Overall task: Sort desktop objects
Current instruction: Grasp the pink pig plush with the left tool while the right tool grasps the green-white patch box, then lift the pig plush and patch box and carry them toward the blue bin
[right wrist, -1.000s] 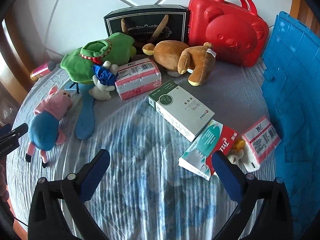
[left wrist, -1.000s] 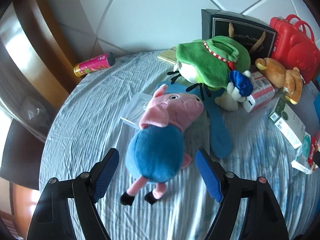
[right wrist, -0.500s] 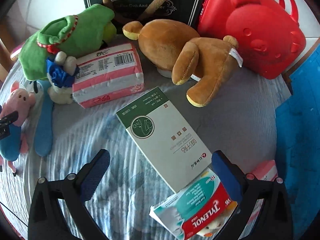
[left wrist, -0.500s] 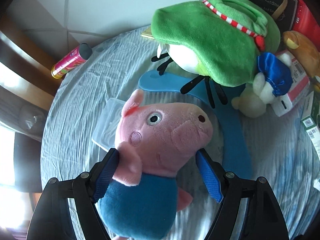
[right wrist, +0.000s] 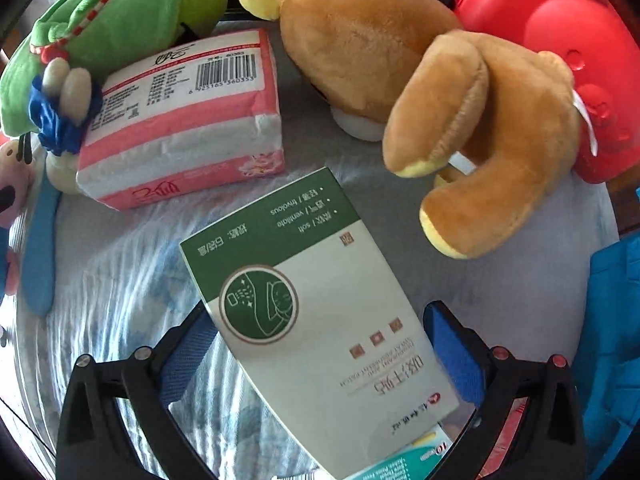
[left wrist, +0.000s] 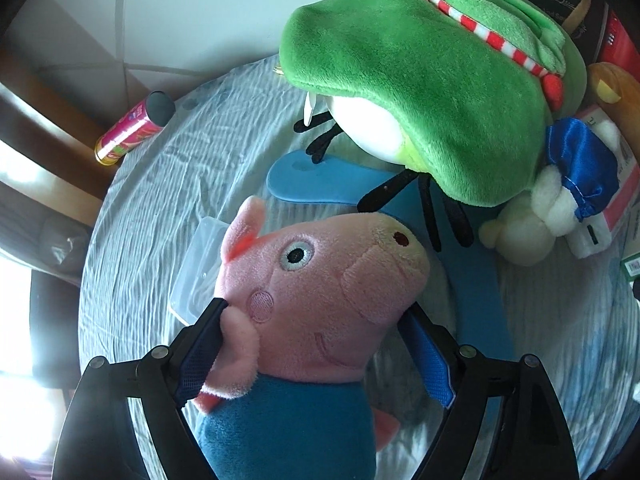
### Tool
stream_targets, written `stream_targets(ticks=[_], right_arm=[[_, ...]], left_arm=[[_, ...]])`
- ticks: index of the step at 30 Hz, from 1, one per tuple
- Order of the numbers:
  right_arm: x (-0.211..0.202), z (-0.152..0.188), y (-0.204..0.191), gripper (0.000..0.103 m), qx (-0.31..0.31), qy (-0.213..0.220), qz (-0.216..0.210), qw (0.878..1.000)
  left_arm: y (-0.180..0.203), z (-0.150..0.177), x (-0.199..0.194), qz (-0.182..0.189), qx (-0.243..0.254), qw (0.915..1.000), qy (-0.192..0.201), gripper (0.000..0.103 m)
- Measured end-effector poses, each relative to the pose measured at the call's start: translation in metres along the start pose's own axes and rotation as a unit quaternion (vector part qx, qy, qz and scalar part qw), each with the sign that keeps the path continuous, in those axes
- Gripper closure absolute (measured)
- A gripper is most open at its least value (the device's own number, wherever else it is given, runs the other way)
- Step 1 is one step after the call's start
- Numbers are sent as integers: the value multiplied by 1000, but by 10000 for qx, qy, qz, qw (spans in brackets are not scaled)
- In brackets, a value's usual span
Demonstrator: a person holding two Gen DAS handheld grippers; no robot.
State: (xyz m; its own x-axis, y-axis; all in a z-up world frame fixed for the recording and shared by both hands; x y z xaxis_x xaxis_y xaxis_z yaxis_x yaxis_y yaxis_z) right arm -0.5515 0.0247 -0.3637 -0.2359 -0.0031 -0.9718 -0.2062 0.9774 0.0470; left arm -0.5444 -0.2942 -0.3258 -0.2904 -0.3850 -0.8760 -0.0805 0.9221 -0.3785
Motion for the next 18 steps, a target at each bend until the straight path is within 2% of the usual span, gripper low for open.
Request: stream_targets(ticks=[5,9,14,18], right_arm=[[6,-1,3,0,139,-21,-138,9998],[9,3,7,1,423,-36,-276,9987],[-3,10,-2,16,620,89,-470,9969],[-19,16,-13,18,602,207,-546,9965]], left_arm=[[-4,0,5,-32,-115,9999,4,16],[-12,4,0,110,-315,9994,91,30],[-20,12,-13,175,-430,9987,215,38],[-32,16,-33,259,-553,9973,397,42]])
Point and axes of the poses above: each gripper's, at about its wrist camera, not at the fingertips, and x roughly the way its jaws point, y to its right, z to its underside, the point moved 6 cm from there along x, roughly the way its jaws point, and after that the axes turned 4 degrees about -z, right-handed, at the moved point
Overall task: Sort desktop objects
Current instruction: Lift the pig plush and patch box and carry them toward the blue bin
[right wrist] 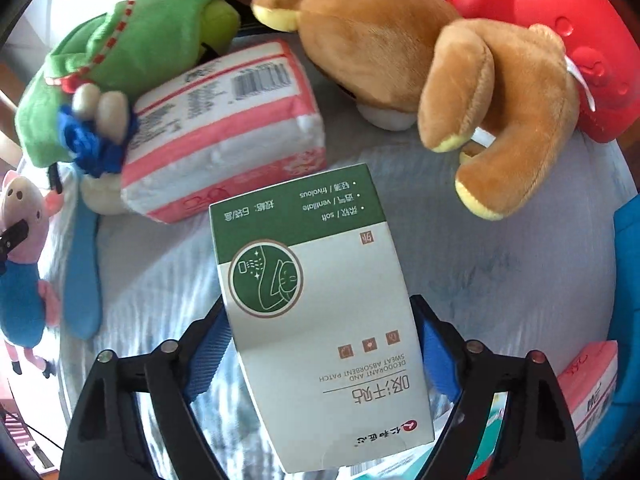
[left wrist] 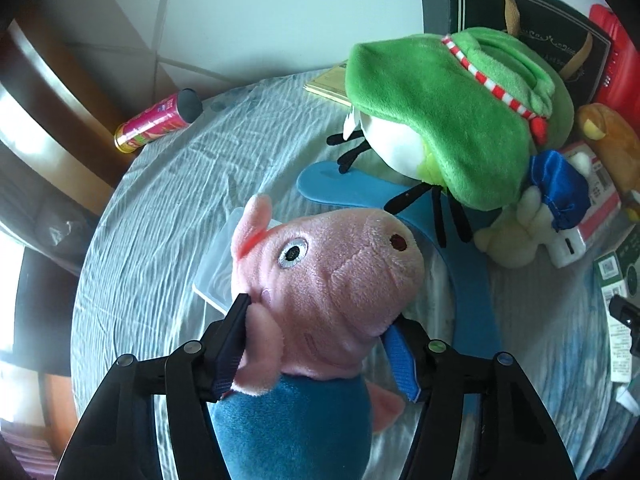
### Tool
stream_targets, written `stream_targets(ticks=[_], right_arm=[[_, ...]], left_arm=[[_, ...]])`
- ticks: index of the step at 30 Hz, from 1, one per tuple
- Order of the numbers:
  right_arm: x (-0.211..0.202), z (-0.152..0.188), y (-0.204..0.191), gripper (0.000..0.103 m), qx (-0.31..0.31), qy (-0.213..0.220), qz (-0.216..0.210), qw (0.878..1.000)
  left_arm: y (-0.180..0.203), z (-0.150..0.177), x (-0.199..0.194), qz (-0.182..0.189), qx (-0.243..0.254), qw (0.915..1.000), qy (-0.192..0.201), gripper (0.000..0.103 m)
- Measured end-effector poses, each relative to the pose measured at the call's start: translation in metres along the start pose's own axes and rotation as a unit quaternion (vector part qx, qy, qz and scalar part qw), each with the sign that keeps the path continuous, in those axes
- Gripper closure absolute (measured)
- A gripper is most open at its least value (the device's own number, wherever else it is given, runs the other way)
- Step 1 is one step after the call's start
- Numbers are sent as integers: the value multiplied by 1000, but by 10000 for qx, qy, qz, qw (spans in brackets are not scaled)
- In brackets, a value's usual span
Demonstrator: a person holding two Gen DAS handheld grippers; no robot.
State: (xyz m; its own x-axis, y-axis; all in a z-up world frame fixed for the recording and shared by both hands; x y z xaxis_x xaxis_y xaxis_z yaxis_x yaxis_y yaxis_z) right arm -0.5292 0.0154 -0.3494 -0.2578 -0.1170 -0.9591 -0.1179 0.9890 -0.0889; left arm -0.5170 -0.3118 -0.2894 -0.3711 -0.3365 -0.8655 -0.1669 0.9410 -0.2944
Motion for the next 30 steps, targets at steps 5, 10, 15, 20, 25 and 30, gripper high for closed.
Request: stream_targets(ticks=[5,10,15,20,25,30], right_arm=[[-33,2,-11,18,-21,294,-37,9996],[-79,2,-18,18,-46,694,-40,9976],[-120,-5,-39,18,-65,1070,-93,9942],[-144,-12,-53,18,-127,1310,-132,9912],[-172,3,-71,18,-177,1508,-157,9883],[-207,17,-81,18,-244,1823,-231,9827]], left_arm=[[-18,1,-29,104,-198,9995,242,46],[-34,2,-64,208,-363,9976,557,55],[-44,9,-89,364,-473,9958,697,67],[-48,20,-111,367,-454,9940,922,68],[-54,27,-143,408,-487,9904,1226,69],[-59,32,-179,400,-509,9847,1618,70]])
Point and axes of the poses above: each gripper's, at about its wrist camera, not at the fingertips, and x roughly the way its jaws point, y to its right, z to its underside, the point moved 6 cm from there along x, roughly the way its jaws point, and after that the axes turned 4 degrees about -z, right-handed, at the moved point
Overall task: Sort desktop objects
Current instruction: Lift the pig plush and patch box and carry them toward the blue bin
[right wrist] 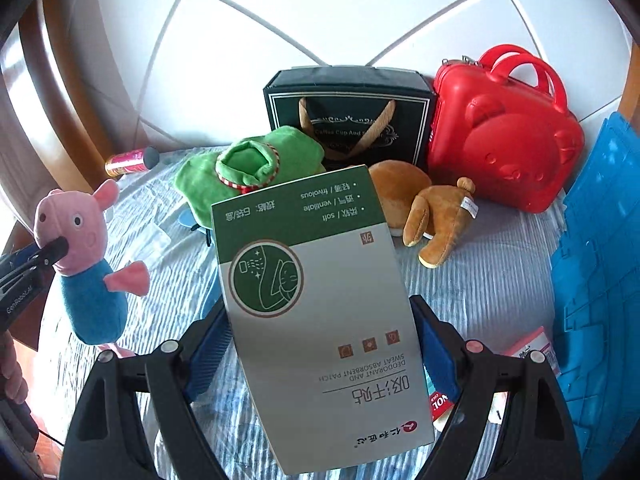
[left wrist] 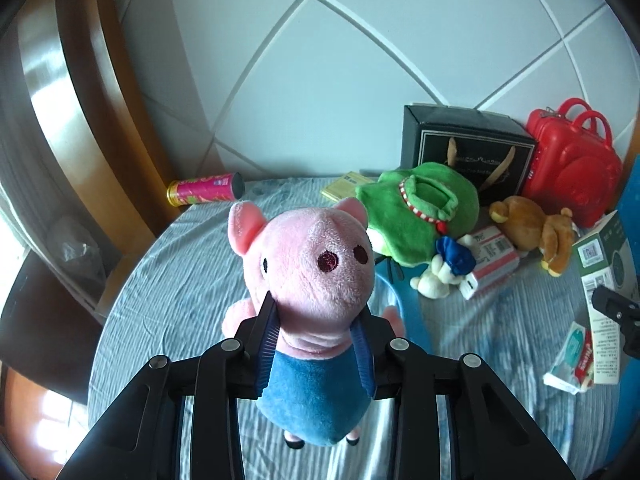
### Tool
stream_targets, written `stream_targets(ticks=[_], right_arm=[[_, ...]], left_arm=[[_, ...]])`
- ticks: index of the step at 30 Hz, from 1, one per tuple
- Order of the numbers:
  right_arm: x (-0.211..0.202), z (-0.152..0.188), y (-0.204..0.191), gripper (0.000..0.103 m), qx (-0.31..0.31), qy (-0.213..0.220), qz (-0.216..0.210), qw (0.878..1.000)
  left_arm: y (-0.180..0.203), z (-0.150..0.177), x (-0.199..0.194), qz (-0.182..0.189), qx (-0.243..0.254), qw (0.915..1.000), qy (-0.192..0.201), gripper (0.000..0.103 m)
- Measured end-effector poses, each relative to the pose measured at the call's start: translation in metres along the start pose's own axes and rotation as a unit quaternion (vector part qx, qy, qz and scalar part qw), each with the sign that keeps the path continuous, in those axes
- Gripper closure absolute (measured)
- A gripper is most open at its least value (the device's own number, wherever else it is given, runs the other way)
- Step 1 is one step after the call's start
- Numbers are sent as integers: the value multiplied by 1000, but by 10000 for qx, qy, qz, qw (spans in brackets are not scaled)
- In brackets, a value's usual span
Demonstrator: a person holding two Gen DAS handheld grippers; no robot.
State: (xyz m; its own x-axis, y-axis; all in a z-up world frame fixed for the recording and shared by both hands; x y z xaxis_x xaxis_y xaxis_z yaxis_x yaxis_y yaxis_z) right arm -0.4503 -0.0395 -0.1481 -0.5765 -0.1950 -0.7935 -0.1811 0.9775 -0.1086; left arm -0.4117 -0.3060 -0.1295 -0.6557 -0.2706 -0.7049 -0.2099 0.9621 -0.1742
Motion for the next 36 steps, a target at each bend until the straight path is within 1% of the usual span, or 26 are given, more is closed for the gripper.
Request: stream_targets(ticks=[7,12,15,17,22,26,32,36], right_arm=[[-55,3,-12,18,-44,556,-96,9984],[-89,12,-14,19,-142,870,-131,9960],[-106,23,-11,20,-235,984,-171,9947],[-116,31,-9,20,-305,1035,-196,9940],[-130,56,-3,21,-448,933,-237,9943],[-146,70,0,21,-406,1040,-265,9934],[-181,74,2,21,-369,1334,-71,9904],[-211,73,15,21,-167,1600,142,9869]], left_arm=[[13,-4,-56,118,48,9986,508,70],[31,5,-92,157,73,9969,770,70],[45,15,-110,161,36,9963,848,70],[55,24,-120,163,1,9964,830,70],[72,43,-146,213,15,9960,864,71],[84,52,-165,278,111,9949,963,71],[101,47,-194,464,323,9904,1265,72],[120,35,-212,598,507,9862,1458,72]])
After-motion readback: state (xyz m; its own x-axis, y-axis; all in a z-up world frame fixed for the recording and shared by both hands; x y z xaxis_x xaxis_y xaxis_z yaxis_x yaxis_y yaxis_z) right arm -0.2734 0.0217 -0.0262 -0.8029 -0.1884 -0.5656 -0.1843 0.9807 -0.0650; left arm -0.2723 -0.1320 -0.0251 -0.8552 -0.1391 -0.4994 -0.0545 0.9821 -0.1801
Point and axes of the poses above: each gripper's, at about its wrist camera, not at the fingertips, and x roughly the way its jaws point, y to its right, z to its underside, the point moved 6 cm from there along x, roughly the way its jaws point, and after that the axes turned 4 degrees about -z, right-handed, at the moved point
